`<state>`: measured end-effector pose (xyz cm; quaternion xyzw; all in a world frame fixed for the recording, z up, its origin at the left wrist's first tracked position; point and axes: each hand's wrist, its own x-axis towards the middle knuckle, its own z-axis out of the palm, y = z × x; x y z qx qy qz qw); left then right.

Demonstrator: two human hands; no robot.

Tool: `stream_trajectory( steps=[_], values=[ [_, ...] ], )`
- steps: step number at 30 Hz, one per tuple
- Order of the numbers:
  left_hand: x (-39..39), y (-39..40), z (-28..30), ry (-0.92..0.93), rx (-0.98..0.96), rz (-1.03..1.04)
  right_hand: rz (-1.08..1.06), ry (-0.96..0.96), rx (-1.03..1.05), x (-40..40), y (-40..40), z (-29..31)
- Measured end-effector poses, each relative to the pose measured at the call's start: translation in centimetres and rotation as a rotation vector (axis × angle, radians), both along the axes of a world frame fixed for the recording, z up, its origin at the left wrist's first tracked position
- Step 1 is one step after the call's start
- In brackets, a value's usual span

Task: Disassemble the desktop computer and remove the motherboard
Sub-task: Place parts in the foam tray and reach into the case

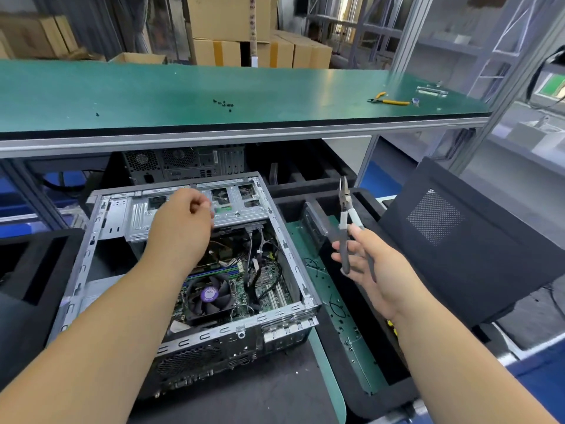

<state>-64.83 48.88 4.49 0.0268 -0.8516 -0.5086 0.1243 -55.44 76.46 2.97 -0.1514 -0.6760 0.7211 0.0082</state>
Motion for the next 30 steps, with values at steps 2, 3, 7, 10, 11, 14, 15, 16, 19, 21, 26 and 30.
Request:
stream_trajectory(
  steps=[2, 3, 7, 10, 11, 14, 15, 16, 19, 21, 26, 30],
  values=[
    [0.7, 1.9, 1.1, 0.027, 0.054, -0.051, 0.0, 0.014, -0.019, 0.4, 1.2, 0.1],
    [1.0, 3.0, 1.4, 0.027, 0.04, -0.091, -0.004, 0.013, -0.022, 0.6, 1.9, 0.1],
    [2.2, 9.4, 1.3, 0.031, -0.16, -0.266, -0.012, -0.026, -0.04, 1.4, 5.3, -0.4],
    [2.9, 14.8, -0.3, 0.032, -0.426, -0.347, -0.018, -0.071, -0.08, 2.1, 8.1, -1.3],
    [3.1, 16.5, -0.9, 0.035, -0.523, -0.348, -0.019, -0.085, -0.088, 2.3, 9.0, -1.7],
    [3.4, 20.7, -3.0, 0.045, -0.819, -0.317, -0.006, -0.122, -0.096, 2.9, 11.2, -2.6],
    [3.4, 21.8, -3.7, 0.014, -0.903, -0.318, 0.002, -0.13, -0.098, 3.0, 11.8, -2.9],
    [3.1, 22.7, -4.2, -0.036, -0.977, -0.341, 0.013, -0.135, -0.1, 3.1, 12.4, -3.0],
    [2.1, 24.6, -5.8, -0.228, -1.089, -0.457, 0.059, -0.137, -0.112, 2.9, 13.8, -3.3],
    [1.8, 25.0, -6.4, -0.276, -0.946, -0.46, 0.084, -0.119, -0.127, 2.4, 14.6, -3.3],
    [2.8, 25.9, -5.9, -0.446, -0.231, -0.612, 0.202, -0.069, -0.154, 0.7, 15.7, -3.6],
    [3.0, 27.1, -6.6, -0.508, 0.126, -0.609, 0.289, -0.057, -0.033, -1.1, 16.2, -4.4]
  ],
)
